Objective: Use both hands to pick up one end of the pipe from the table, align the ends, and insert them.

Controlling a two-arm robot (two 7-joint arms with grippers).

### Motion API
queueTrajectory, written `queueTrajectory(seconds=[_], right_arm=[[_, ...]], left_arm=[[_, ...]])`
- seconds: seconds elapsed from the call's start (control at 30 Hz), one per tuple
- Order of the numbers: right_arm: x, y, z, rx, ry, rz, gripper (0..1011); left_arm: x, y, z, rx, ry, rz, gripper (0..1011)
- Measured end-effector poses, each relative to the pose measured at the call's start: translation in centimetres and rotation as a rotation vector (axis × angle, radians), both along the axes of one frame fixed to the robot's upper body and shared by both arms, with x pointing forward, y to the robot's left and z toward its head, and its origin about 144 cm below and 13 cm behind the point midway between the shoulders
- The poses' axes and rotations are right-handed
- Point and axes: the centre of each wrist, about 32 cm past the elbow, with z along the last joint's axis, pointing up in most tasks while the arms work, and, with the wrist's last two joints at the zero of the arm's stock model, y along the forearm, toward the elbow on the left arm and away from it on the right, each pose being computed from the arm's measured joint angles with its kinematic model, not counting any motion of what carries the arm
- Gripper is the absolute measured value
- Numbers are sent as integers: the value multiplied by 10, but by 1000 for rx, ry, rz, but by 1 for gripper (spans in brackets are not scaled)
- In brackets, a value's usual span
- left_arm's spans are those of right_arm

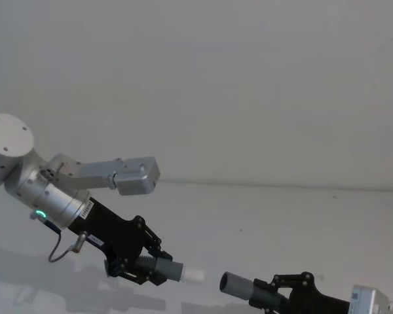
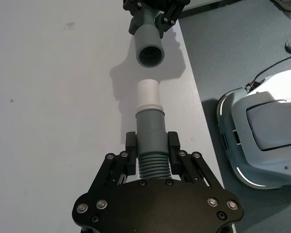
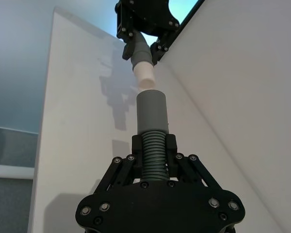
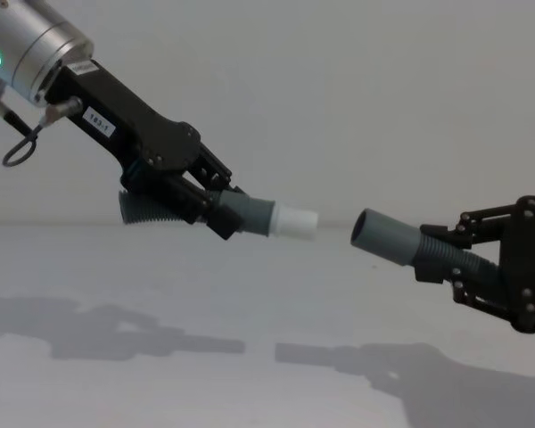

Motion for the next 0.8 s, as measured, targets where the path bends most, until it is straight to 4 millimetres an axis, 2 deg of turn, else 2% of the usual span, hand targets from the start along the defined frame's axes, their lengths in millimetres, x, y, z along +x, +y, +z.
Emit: queueTrajectory(seconds=[0.8], right_arm=[[-7,9,24,-125,7,-82,249]], left_arm=[[-3,-15,12,32,-58,5,343]])
